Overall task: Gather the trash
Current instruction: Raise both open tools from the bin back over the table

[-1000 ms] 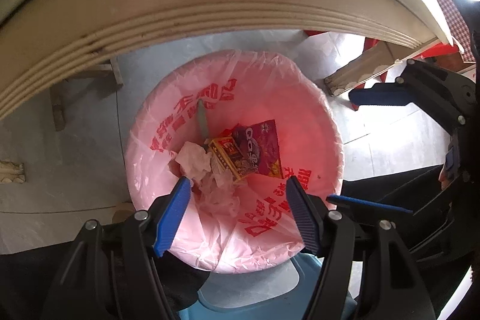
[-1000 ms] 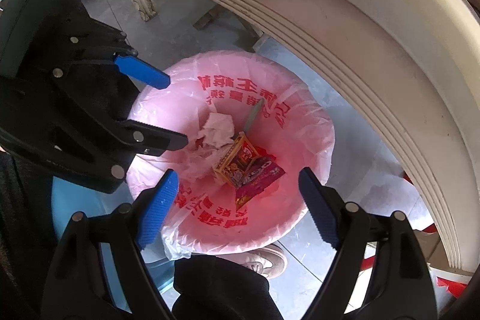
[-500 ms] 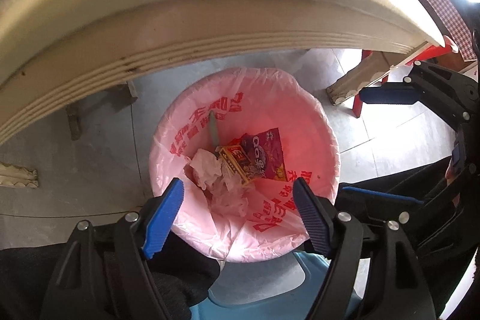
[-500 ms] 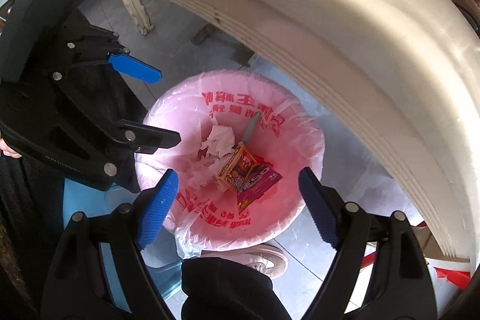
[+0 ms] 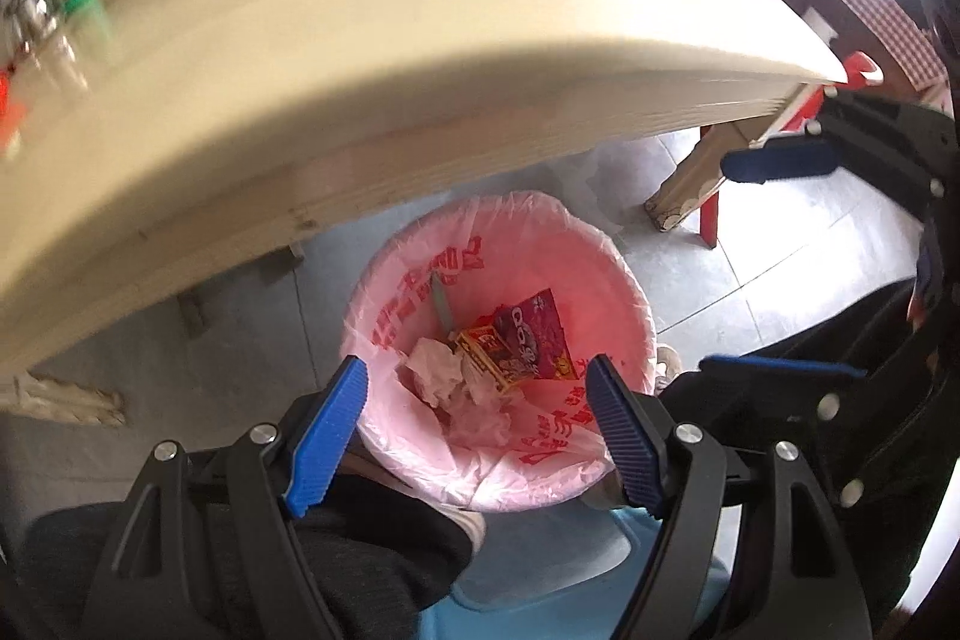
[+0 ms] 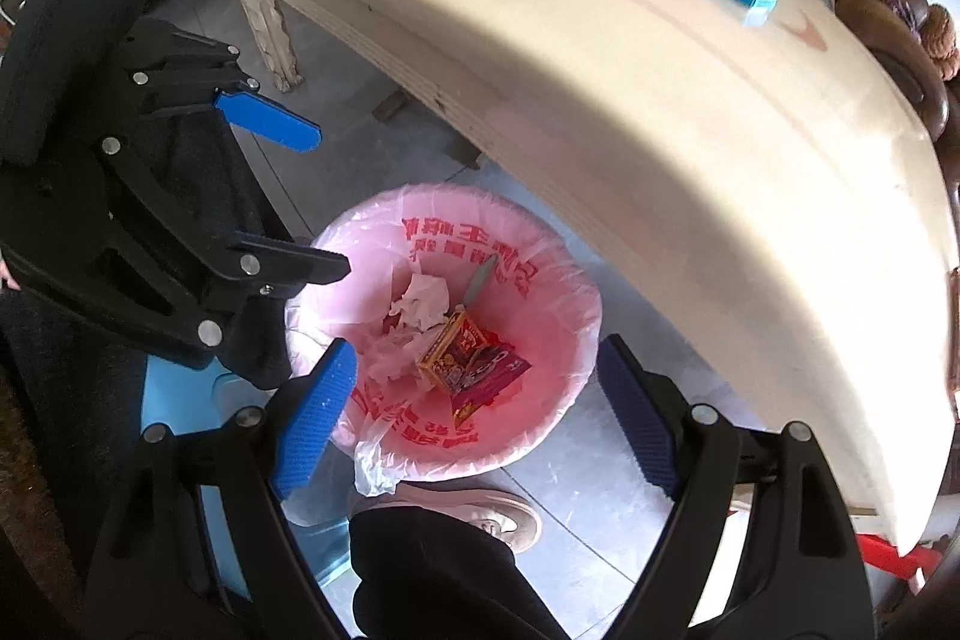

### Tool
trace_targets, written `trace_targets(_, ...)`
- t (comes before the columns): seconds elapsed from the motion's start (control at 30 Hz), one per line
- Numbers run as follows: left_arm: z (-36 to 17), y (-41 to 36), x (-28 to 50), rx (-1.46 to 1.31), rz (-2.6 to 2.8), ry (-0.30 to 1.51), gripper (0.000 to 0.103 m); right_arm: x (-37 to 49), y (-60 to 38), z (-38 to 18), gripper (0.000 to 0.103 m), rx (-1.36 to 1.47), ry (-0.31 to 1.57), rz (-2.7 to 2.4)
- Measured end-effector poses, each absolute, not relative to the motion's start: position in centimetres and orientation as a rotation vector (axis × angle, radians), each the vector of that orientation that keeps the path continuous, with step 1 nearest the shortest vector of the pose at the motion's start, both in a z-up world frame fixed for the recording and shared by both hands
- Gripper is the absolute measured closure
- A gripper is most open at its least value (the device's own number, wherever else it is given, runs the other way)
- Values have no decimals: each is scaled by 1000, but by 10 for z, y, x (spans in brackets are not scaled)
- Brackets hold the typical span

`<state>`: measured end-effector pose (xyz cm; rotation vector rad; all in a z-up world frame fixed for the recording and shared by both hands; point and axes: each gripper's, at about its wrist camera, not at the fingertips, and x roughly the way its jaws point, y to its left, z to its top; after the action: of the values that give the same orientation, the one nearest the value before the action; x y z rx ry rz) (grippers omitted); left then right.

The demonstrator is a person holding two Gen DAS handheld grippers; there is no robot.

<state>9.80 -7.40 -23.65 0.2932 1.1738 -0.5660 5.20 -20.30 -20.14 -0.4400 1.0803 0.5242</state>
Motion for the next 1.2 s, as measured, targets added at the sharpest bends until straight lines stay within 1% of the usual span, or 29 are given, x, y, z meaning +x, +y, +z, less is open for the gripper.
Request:
trace_targets(0.13,-204,-72,91,316,-604,1113,30,43,-205,-174,22,-450,1038,524)
trace_targets(0.2,-179,-71,86,343,-628,1056,29,40,-206,-157,22,-439,1010,530)
trace_targets(0.23,-167,-71,82,360,-639,1024,29,38,-206,-147,22,-434,995,537)
trace_targets(0.3,-142,-70,74,390,-680,963,24,34,-206,-126,21,-438,959,541)
trace_targets(0.33,-132,-70,70,407,-702,938,23,32,-207,-116,20,-440,944,548)
trace_targets(0.37,-122,-70,66,426,-733,918,23,31,-207,-106,16,-441,928,556)
trace_targets(0.4,-107,-68,61,449,-778,885,23,30,-208,-97,16,-442,915,565)
trace_targets(0.6,-51,-65,53,589,-925,743,17,37,-215,-46,15,-428,853,618)
trace_targets(0.67,-40,-64,59,611,-955,711,17,43,-217,-32,15,-446,837,625)
trace_targets(0.83,-22,-65,99,631,-1013,717,16,76,-219,-7,15,-466,824,653)
trace_targets(0.97,-18,-69,143,652,-1061,761,11,111,-220,-2,15,-493,843,681)
trace_targets(1.2,-34,-89,231,741,-1162,826,11,201,-234,-9,14,-471,917,746)
